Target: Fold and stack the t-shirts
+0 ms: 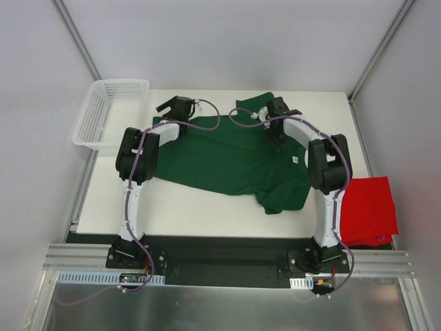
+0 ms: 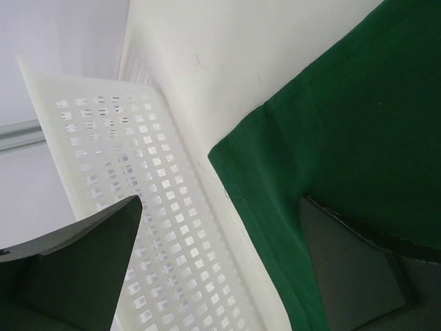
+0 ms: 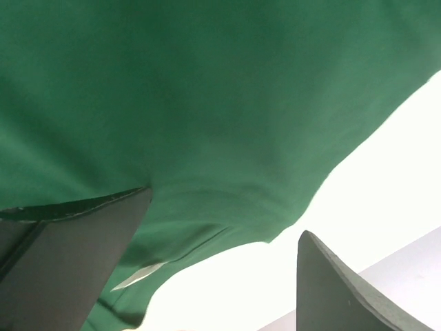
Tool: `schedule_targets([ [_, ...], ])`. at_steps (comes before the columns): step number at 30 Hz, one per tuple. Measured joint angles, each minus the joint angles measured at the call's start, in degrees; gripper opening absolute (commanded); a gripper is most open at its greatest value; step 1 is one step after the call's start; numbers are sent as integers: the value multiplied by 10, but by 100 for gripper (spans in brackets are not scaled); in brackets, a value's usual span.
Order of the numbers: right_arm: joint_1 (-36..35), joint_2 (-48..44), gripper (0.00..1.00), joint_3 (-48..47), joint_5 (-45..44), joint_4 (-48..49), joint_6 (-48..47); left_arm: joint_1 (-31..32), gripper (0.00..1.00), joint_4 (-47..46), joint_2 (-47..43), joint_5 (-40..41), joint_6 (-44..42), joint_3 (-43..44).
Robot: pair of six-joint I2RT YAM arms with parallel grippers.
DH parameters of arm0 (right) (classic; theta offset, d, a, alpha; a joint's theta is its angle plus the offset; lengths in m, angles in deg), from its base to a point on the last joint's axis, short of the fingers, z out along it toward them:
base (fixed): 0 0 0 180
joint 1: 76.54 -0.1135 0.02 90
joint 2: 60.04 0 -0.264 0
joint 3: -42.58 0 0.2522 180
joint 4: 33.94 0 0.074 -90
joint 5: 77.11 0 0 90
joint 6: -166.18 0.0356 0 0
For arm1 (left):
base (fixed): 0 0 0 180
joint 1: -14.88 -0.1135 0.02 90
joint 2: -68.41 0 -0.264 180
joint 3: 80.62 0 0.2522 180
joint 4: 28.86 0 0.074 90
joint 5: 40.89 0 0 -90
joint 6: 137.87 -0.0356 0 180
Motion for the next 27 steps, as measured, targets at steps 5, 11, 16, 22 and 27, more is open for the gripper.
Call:
schedule_targets([
  [5,0,62,96,-87,-11,-8,-17,-3,99,-10,0,7,-7,-7],
  [11,-1,109,96,-145,-41,-13,-48,-2,99,-23,0,11,-13,-14],
  [16,-1,134,96,-179,-61,-13,-65,-2,99,-32,-2,11,-16,-21],
  [22,0,167,96,-225,-88,-12,-84,-2,99,-39,-1,12,-24,-21],
  [27,1,171,96,-225,-104,7,-92,-2,99,-90,18,32,-63,-15],
])
